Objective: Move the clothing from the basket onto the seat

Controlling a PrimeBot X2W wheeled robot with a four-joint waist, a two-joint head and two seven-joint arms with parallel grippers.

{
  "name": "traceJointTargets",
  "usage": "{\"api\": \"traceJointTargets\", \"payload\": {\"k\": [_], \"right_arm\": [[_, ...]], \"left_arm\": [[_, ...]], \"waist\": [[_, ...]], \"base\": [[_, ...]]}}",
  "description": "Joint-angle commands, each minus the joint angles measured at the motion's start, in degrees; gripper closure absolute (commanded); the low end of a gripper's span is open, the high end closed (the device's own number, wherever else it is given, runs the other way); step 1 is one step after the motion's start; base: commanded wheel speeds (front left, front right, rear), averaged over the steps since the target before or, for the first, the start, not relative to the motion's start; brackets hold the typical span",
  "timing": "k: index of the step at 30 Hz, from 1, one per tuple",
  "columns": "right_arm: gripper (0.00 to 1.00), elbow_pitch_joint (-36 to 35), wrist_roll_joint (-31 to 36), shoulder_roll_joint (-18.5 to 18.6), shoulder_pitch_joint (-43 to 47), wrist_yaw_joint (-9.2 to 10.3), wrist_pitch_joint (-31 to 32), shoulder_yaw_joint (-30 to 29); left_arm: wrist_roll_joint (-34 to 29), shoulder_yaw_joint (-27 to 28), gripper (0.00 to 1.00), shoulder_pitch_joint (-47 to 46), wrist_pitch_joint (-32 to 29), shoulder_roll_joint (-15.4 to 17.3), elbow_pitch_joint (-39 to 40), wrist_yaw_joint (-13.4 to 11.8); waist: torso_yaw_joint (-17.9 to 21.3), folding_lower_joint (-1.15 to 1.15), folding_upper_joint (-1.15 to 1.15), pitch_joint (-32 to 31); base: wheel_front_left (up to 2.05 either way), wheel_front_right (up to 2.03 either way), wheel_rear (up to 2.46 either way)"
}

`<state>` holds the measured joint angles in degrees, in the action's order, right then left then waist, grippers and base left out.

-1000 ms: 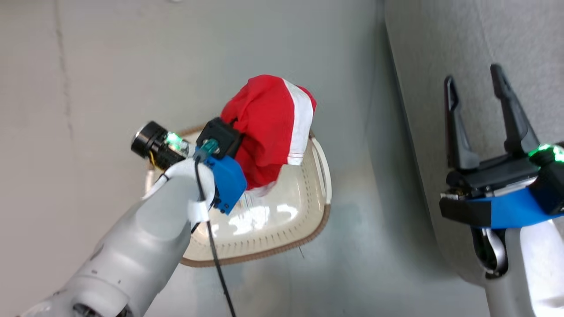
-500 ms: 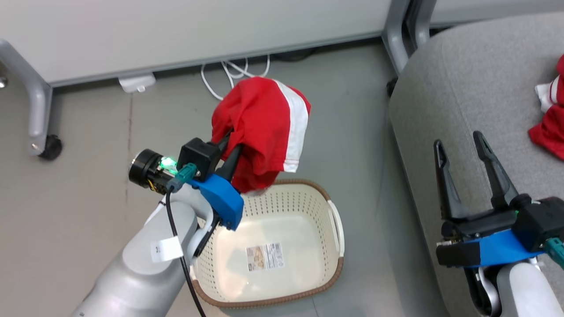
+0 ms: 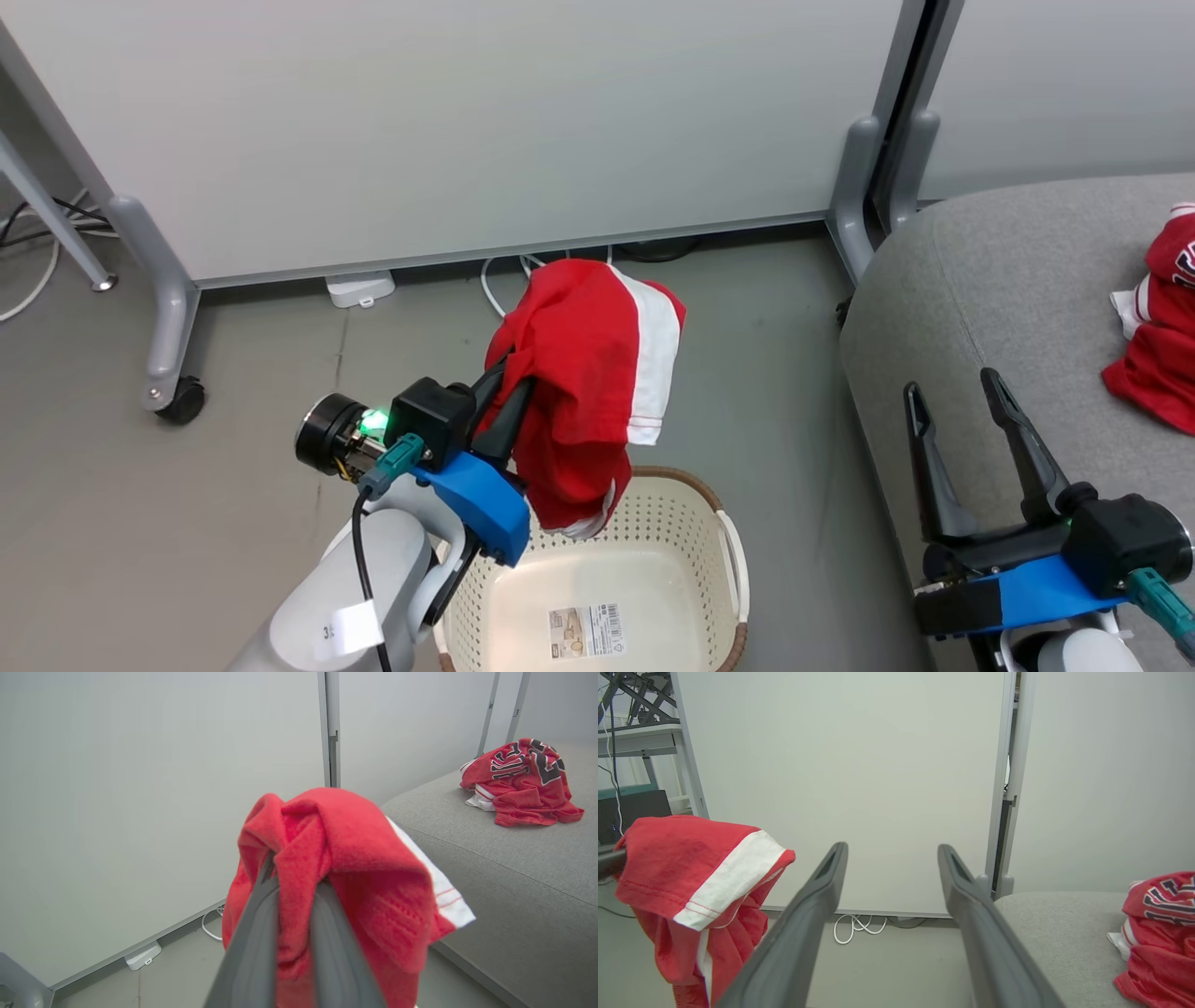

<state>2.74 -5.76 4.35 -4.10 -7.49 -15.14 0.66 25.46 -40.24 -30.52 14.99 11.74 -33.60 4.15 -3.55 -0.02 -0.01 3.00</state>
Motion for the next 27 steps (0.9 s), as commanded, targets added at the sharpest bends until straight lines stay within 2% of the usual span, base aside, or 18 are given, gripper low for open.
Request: {"api": "traceJointTargets", "payload": {"k": [1,9,13,20,27], "right_arm": [[0.0,0.17,-0.26,-0.19,0.97,-0.01,0.0,0.04],[0.0,0.5,-0.46,-0.26,1.3,-0.01,0.0,0.83],[0.0,1.18,-1.17,0.25,0.63,-0.01,0.01,3.06],[0.0,4.49,-2.77,0.95,-1.68,-0.01,0.01,11.71],[0.0,11.13,-4.64,0.87,-7.09,-0.01,0.01,19.94]], "left_arm": [[-0.51,0.38,1.0,0.85,0.28,0.2,0.64,0.13],[-1.62,0.91,1.0,1.45,0.27,0.55,3.18,0.02],[-2.05,0.59,1.0,0.27,0.28,0.2,3.65,0.21],[-2.72,-0.11,1.0,-2.07,0.29,-0.88,3.59,0.54],[-3.47,-1.32,1.0,-4.03,0.28,-2.68,3.5,0.99]], "waist": [[-0.5,0.02,0.01,-0.5],[-1.4,0.02,0.01,-0.55],[-2.01,0.02,0.01,0.12],[-3.36,0.02,0.01,1.37],[-4.97,0.02,0.01,2.62]], "base": [[0.0,0.0,0.0],[0.0,0.0,0.0],[0.0,0.0,0.0],[0.0,0.0,0.0],[0.0,0.0,0.0]]}}
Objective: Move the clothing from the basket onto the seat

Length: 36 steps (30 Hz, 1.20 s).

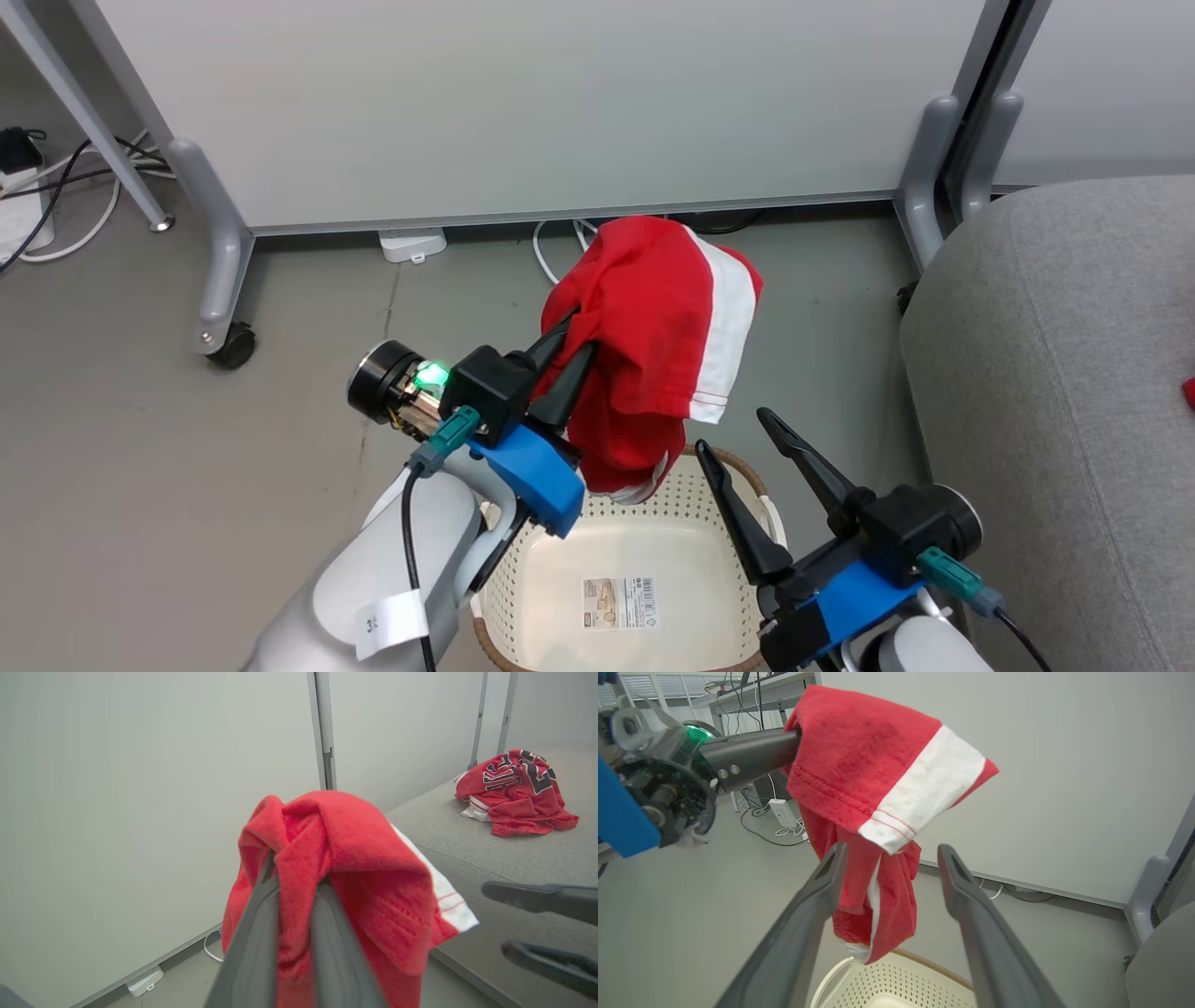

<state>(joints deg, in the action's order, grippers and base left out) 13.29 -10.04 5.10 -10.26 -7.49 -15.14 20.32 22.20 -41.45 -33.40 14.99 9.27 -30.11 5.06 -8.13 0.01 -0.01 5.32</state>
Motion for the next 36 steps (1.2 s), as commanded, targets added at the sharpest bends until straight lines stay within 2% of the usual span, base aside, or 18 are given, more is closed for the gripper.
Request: {"api": "traceJointTargets", "payload": {"k": [1,9,17,18,19,20,36], "right_arm": [[0.0,1.64,-0.66,-0.02,-1.98,-0.01,0.0,0.98],[0.0,12.25,-2.26,-1.0,-10.41,-0.01,0.01,4.01],[0.0,18.39,-3.21,-1.97,-16.79,-0.01,0.0,5.38],[0.6,18.84,-3.33,-2.04,-17.29,-0.01,0.0,5.34],[0.92,19.15,-3.52,-2.07,-17.68,-0.01,0.0,5.24],[1.0,19.44,-3.81,-2.11,-17.92,-0.01,0.0,5.21],[1.0,18.04,-5.67,-2.27,-16.79,-0.01,0.0,7.02]], "left_arm": [[-0.38,-0.32,1.0,-1.44,0.28,-0.52,0.0,0.21],[-1.18,-1.83,1.0,-3.62,0.28,-2.94,0.71,0.93],[-1.58,-2.71,1.0,-4.74,0.28,-4.4,1.72,1.57],[-1.52,-2.77,1.0,-4.78,0.28,-4.55,1.77,1.6],[-1.54,-2.81,1.0,-4.83,0.28,-4.65,1.8,1.62],[-1.56,-2.81,1.0,-4.88,0.28,-4.74,1.81,1.63],[-2.36,-1.48,1.0,-4.54,0.28,-5.11,0.56,2.07]], "waist": [[-0.67,-0.01,0.01,0.48],[-3.19,-0.01,0.01,2.24],[-4.83,-0.01,0.01,3.73],[-4.96,-0.01,0.01,3.78],[-5.06,-0.01,0.01,3.82],[-5.12,-0.01,0.01,3.85],[-4.25,-0.01,0.01,3.33]], "base": [[0.0,0.0,0.0],[0.0,0.0,0.0],[0.0,0.0,0.0],[0.0,0.0,0.0],[0.0,0.0,0.0],[0.0,0.0,0.0],[0.0,0.0,0.0]]}}
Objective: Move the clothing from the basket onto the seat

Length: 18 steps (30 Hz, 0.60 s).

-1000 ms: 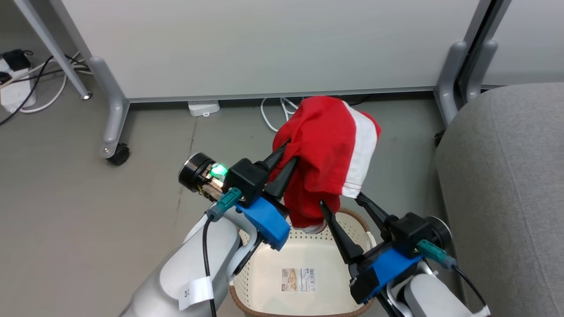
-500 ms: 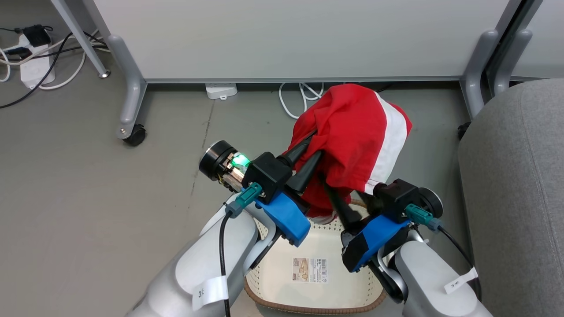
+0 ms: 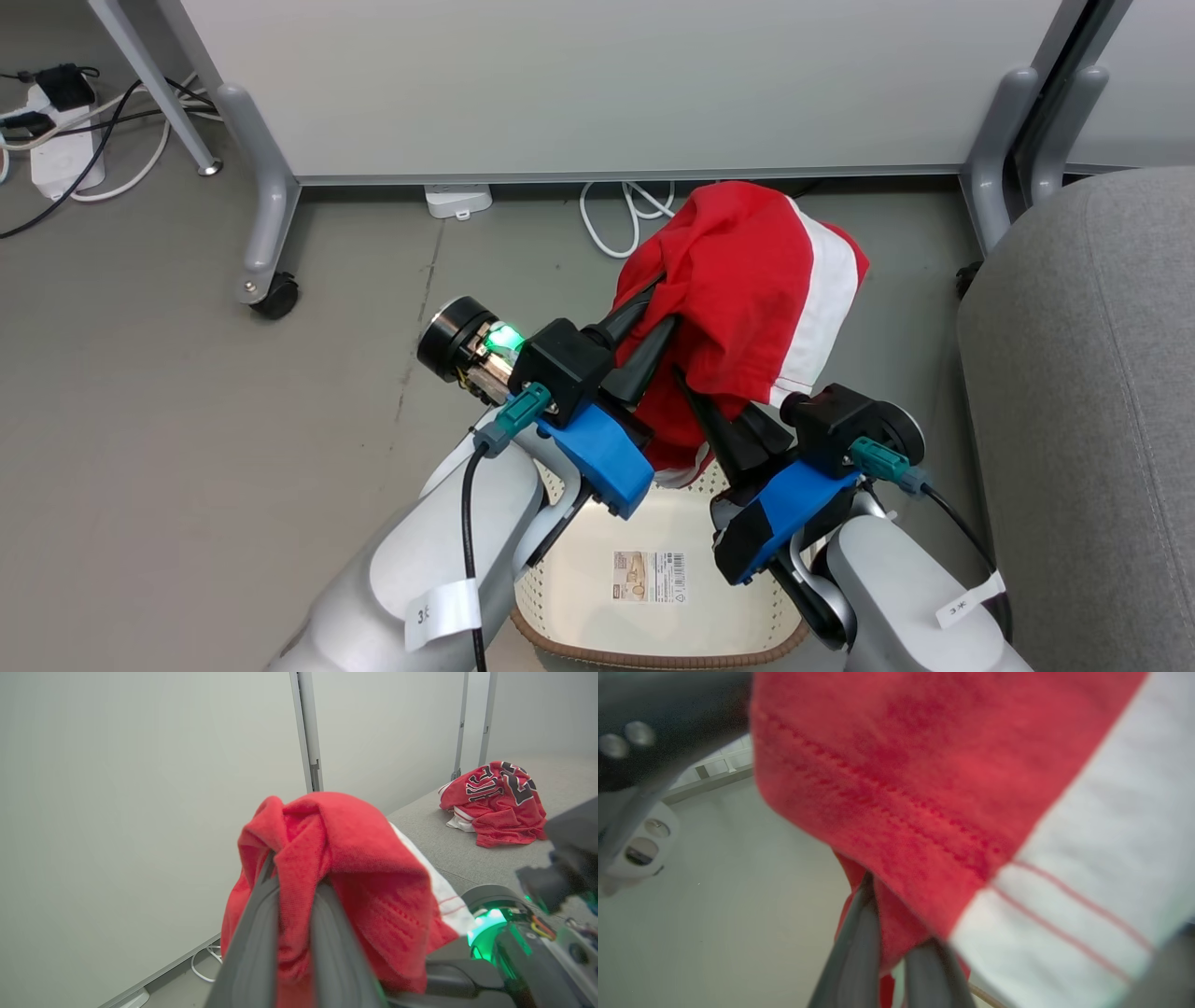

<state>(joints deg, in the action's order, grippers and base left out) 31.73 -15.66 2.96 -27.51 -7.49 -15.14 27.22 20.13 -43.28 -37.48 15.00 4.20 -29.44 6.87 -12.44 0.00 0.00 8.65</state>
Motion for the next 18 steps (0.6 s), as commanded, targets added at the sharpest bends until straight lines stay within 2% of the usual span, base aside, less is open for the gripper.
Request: {"api": "traceJointTargets", "payload": {"k": [1,10,11,12,18], "right_arm": [[1.0,-0.51,0.01,-0.12,0.51,-0.01,0.0,0.19],[1.0,-0.72,-0.07,-0.13,0.53,-0.01,0.0,0.59],[1.0,-0.73,-0.1,-0.13,0.54,-0.01,0.0,0.64],[1.0,-0.75,-0.14,-0.13,0.56,-0.01,0.0,0.69],[1.0,-0.98,-0.17,-0.13,0.71,-0.01,0.0,0.93]], "left_arm": [[-0.32,0.4,1.0,-0.42,0.27,-0.07,-0.18,0.25],[-0.54,0.79,1.0,0.03,0.27,-0.13,-0.65,0.42],[-0.6,0.88,0.7,0.07,0.27,-0.15,-0.73,0.43],[-0.81,0.99,0.0,0.04,0.27,-0.16,-0.69,0.43],[-1.69,1.6,0.0,0.58,0.27,-0.23,-0.39,0.36]], "waist": [[0.1,0.0,0.0,0.01],[0.26,0.0,0.0,-0.2],[0.28,0.0,0.0,-0.24],[0.3,0.0,0.0,-0.26],[0.41,0.0,0.0,-0.42]], "base": [[0.0,0.0,0.0],[0.0,0.0,0.0],[0.0,0.0,0.0],[0.0,0.0,0.0],[0.0,0.0,0.0]]}}
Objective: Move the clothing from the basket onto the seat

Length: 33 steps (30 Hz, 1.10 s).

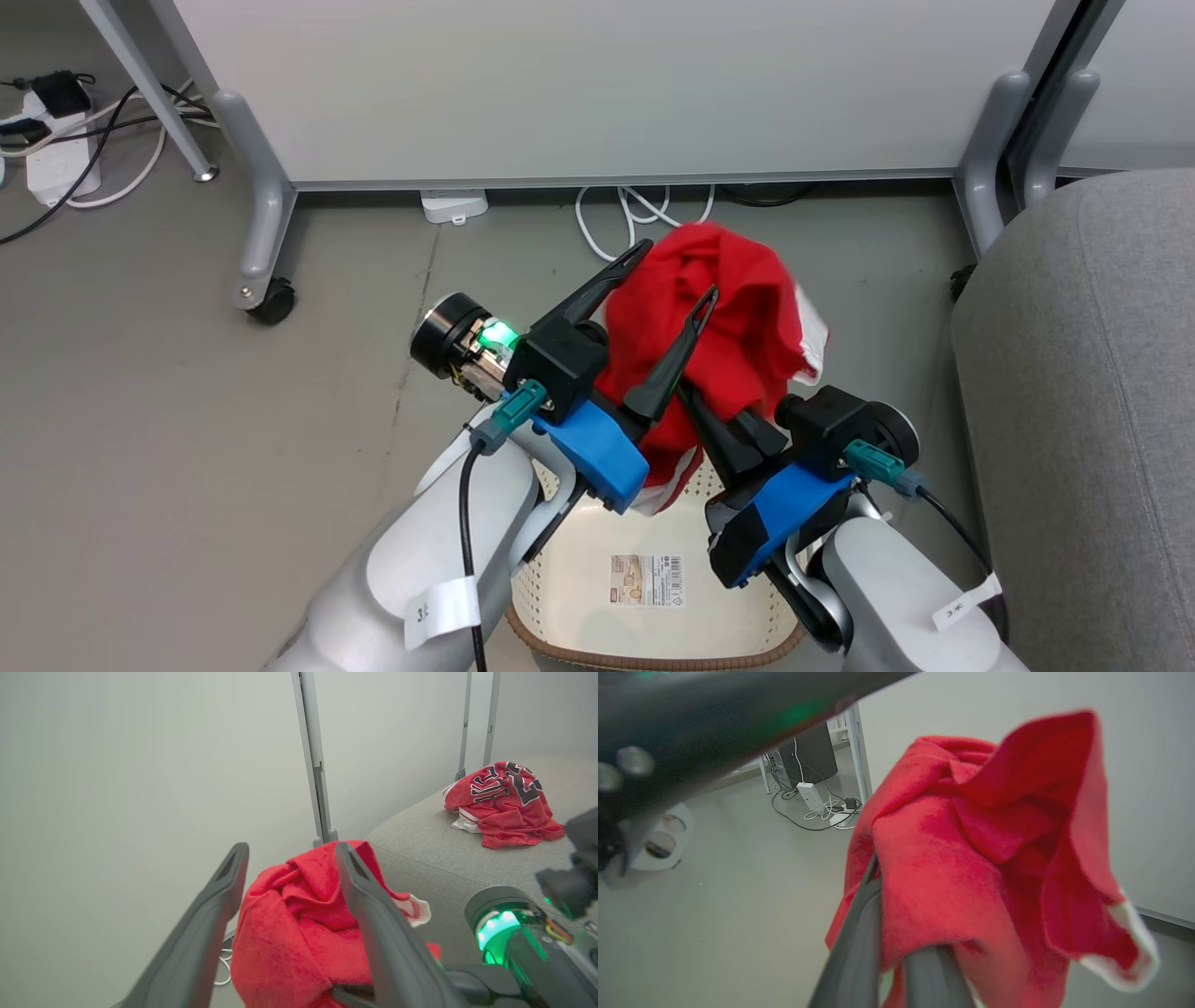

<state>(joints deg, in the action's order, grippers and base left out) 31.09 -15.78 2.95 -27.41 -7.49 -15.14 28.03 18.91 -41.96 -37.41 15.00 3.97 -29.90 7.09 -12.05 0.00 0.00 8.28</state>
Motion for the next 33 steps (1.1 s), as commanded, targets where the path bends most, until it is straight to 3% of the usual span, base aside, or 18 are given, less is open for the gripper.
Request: {"api": "traceJointTargets", "payload": {"k": [1,21,33], "right_arm": [[1.0,-0.33,-0.04,-0.11,0.61,-0.01,0.0,0.12],[1.0,-2.01,0.76,-0.1,1.04,-0.01,0.0,-2.21],[1.0,-6.78,3.79,1.34,0.12,-0.01,0.0,-8.39]], "left_arm": [[-0.47,0.28,0.0,0.51,0.27,0.0,0.07,0.14],[-1.86,1.68,0.0,1.64,0.25,0.23,0.42,0.33],[-2.58,1.97,0.0,1.46,0.22,1.04,1.06,0.29]], "waist": [[0.02,0.0,0.0,-0.04],[1.3,0.0,0.0,0.5],[7.02,0.0,0.0,3.64]], "base": [[0.0,0.0,0.0],[0.0,0.0,0.0],[0.0,0.0,0.0]]}}
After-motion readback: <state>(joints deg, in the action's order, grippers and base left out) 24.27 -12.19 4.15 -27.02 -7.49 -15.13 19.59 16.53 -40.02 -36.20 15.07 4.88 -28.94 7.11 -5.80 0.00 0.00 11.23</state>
